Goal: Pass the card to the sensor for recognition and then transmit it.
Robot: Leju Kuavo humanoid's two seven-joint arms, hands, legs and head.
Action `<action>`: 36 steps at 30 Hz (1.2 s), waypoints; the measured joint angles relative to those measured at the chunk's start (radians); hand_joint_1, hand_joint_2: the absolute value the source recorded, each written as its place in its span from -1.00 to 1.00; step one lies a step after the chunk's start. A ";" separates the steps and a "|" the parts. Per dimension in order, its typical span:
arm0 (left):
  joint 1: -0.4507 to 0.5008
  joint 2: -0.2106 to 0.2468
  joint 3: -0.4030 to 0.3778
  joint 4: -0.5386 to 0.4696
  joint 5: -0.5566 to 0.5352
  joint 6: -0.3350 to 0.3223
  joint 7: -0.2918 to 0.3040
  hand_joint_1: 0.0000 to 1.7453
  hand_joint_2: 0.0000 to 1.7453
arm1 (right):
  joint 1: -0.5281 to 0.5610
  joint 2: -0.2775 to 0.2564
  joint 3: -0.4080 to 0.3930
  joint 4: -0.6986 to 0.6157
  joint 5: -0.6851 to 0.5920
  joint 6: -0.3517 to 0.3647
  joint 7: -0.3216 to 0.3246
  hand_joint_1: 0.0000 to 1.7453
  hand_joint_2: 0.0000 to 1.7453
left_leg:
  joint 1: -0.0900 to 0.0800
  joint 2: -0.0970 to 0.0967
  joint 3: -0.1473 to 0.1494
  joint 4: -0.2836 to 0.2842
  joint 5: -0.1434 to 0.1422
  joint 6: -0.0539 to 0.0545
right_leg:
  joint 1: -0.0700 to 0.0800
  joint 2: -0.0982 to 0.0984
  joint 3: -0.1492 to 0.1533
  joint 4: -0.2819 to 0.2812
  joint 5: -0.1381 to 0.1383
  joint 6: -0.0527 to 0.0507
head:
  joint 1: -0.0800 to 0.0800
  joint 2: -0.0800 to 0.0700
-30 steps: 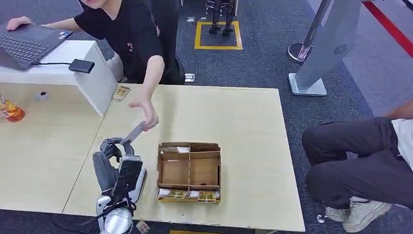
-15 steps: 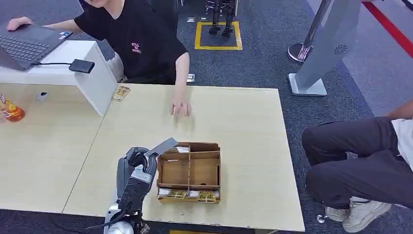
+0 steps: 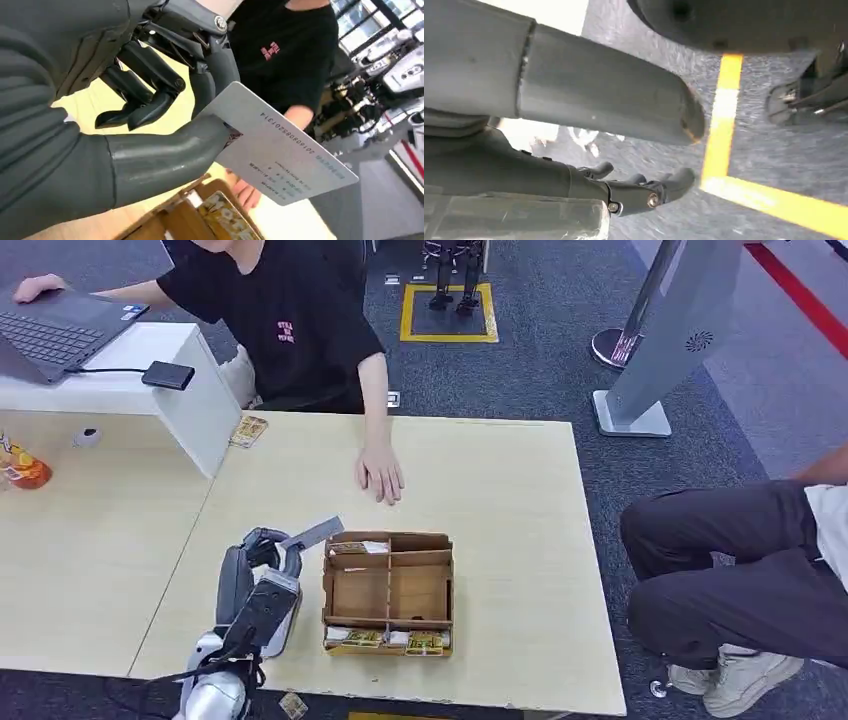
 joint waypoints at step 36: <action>0.156 0.158 0.220 -0.119 -0.043 -0.253 0.094 1.00 1.00 | 0.005 0.019 -0.013 -0.018 -0.044 0.000 -0.063 -1.00 -1.00 | 0.001 0.002 0.001 0.000 0.000 -0.001 | 0.000 0.002 0.000 0.000 0.001 0.000 | 0.000 0.000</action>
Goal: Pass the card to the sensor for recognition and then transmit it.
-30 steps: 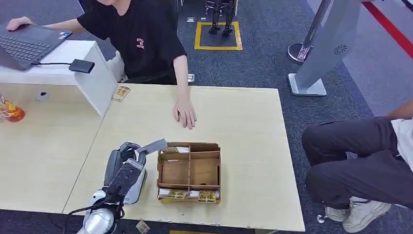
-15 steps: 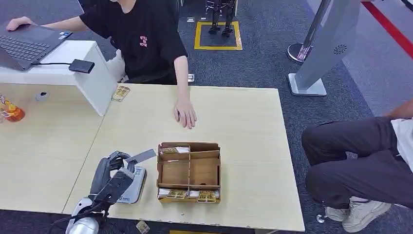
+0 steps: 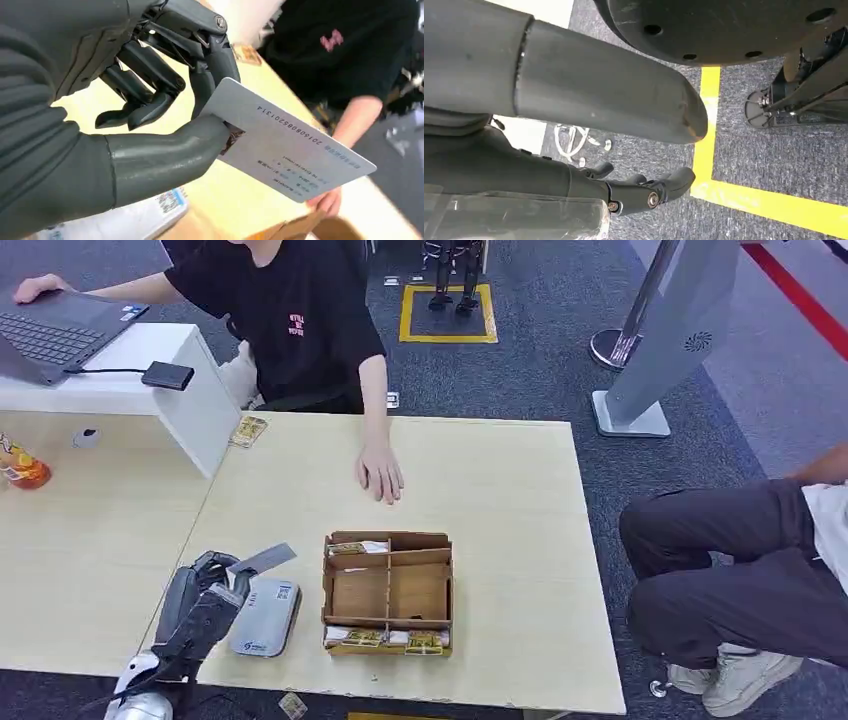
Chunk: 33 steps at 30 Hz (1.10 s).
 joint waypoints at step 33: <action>0.021 0.272 -0.023 -0.127 -0.620 0.041 0.054 1.00 1.00 | -0.018 -0.005 0.047 0.016 -0.090 0.027 0.021 -1.00 -1.00 | 0.000 0.000 0.000 0.000 0.000 0.000 | 0.000 0.000 0.000 0.000 0.000 -0.001 | 0.000 0.000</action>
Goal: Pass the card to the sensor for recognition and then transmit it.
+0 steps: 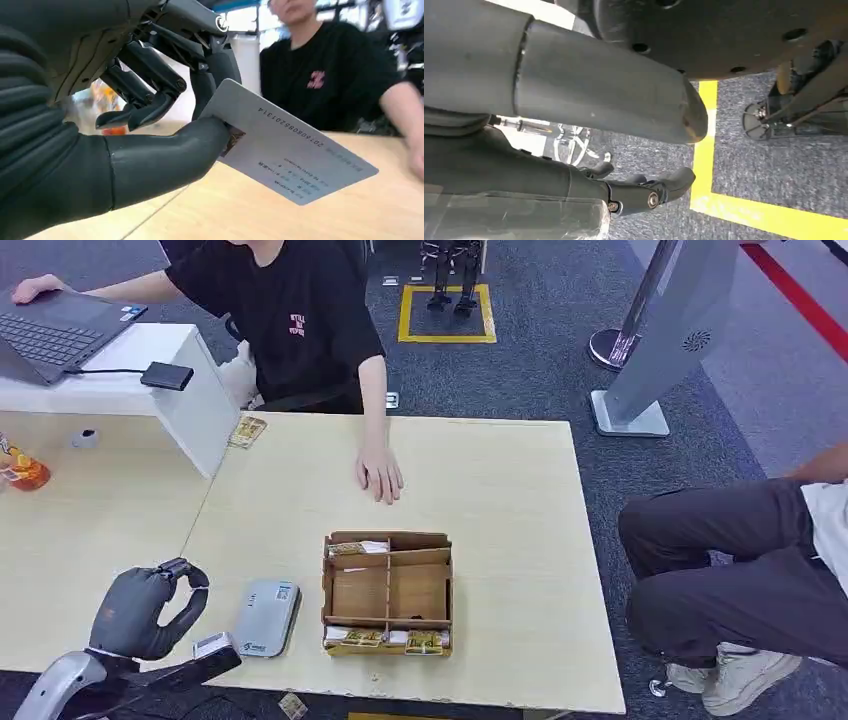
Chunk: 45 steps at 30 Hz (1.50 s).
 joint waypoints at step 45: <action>-0.047 -0.028 -0.290 0.001 -0.522 0.355 0.116 1.00 1.00 | 0.005 0.097 0.005 -0.302 0.033 0.140 0.111 -1.00 -1.00 | 0.000 0.000 0.000 0.000 0.000 0.000 | 0.000 0.000 -0.001 0.000 0.000 0.000 | 0.000 0.000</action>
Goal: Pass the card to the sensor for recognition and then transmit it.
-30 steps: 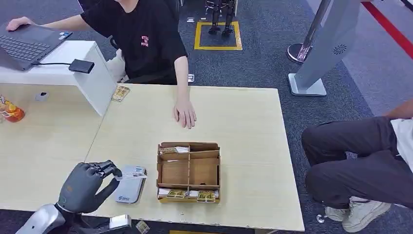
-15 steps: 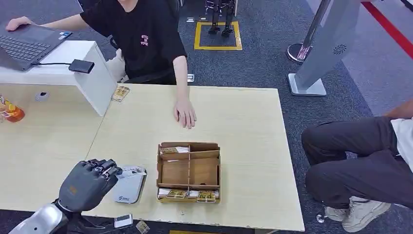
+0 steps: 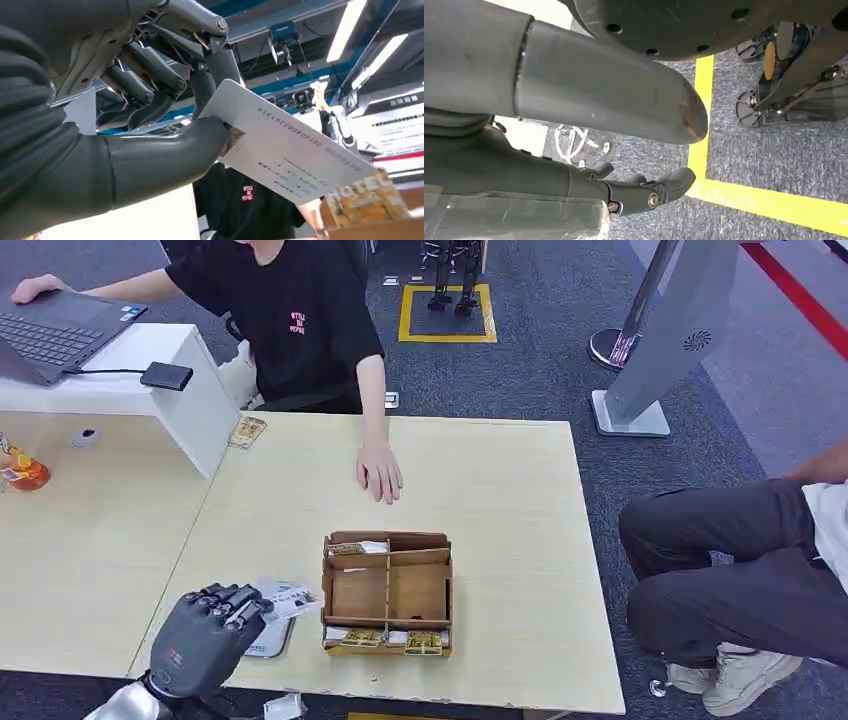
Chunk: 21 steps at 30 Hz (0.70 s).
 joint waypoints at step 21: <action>0.117 -0.161 0.033 0.106 -0.283 0.085 0.209 1.00 1.00 | 0.000 -0.003 0.000 0.029 0.028 -0.022 -0.015 -1.00 -1.00 | 0.000 0.000 0.000 0.000 0.000 0.000 | 0.000 0.000 0.000 0.000 0.000 0.000 | 0.000 0.000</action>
